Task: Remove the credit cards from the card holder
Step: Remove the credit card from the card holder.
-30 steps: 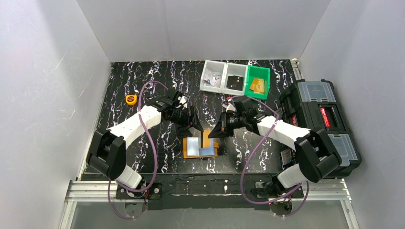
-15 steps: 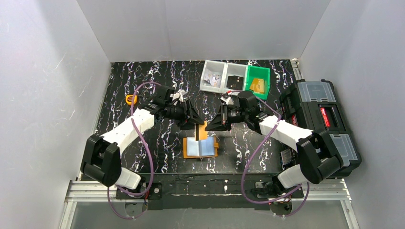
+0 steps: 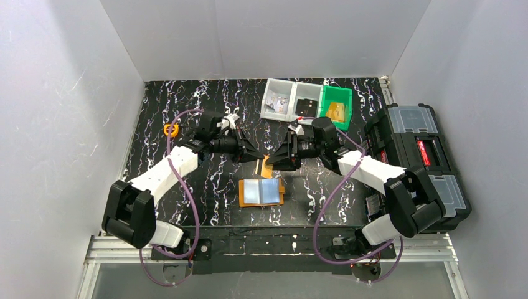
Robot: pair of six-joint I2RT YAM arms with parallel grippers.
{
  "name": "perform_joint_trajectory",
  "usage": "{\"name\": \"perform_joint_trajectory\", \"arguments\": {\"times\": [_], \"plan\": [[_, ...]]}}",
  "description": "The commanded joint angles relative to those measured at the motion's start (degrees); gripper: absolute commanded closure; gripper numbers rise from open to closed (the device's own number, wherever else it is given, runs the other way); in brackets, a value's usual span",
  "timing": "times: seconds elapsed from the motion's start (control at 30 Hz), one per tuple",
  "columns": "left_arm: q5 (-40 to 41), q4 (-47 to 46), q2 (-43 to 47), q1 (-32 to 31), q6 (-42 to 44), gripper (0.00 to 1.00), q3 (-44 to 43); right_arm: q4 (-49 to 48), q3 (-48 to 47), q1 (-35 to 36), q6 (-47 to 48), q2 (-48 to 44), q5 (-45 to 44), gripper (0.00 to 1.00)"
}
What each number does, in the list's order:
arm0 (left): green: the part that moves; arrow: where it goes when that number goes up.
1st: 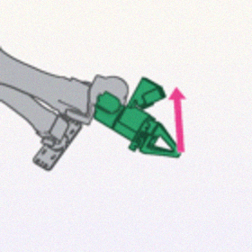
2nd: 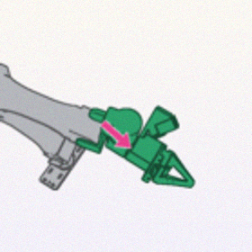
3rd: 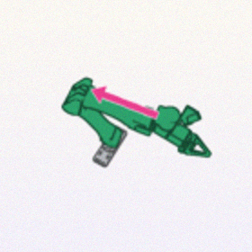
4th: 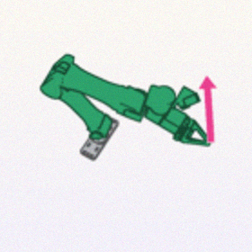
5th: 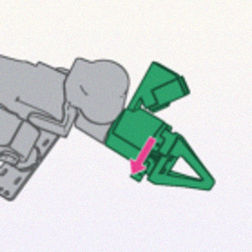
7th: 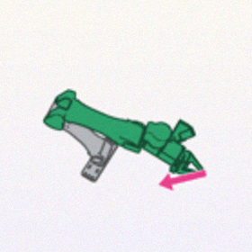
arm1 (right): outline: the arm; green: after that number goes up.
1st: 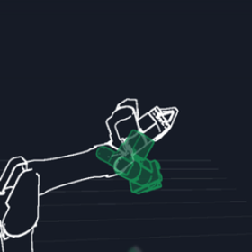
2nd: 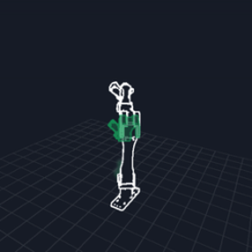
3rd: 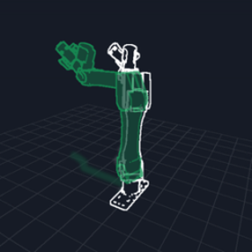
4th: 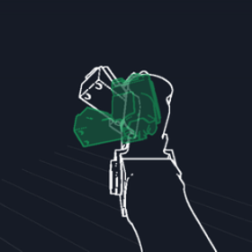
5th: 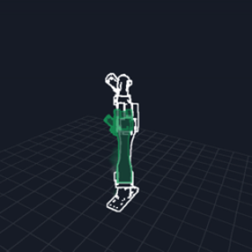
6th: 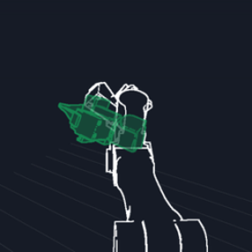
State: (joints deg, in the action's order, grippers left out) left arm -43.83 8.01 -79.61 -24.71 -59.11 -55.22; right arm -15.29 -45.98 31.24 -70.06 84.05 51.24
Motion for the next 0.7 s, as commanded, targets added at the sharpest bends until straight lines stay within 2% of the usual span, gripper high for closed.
{"name": "perform_joint_trajectory", "arguments": {"times": [0.0, 0.07, 0.23, 0.47, 0.6, 0.67], "plan": [[-1.5, -5.9, 2.1, -0.8, -7.2, 1.0, 3.1, -11.1, 0.5, 0.4, -4.6, 0.0, 1.5, 0.46], [-0.7, -9.9, 2.7, -0.8, -10.1, 1.0, 4.4, -15.0, 1.7, 0.5, -7.3, 0.4, 1.4, 0.45], [1.8, -15.4, 3.8, -0.8, -14.0, 1.0, 6.0, -24.3, 4.0, 0.5, -13.9, 2.2, 1.8, 0.53], [3.2, -16.5, 3.9, -0.7, -15.2, 1.0, 5.9, -31.8, 5.9, 0.5, -19.3, 3.3, 1.3, 0.67], [3.9, -15.9, 4.4, -0.6, -15.0, 1.0, 6.2, -32.8, 6.9, 0.5, -20.2, 3.2, 0.7, 0.78], [3.6, -15.1, 4.4, -0.5, -14.3, 1.0, 5.8, -32.7, 7.3, 0.5, -20.1, 3.0, 0.3, 0.93]]}}
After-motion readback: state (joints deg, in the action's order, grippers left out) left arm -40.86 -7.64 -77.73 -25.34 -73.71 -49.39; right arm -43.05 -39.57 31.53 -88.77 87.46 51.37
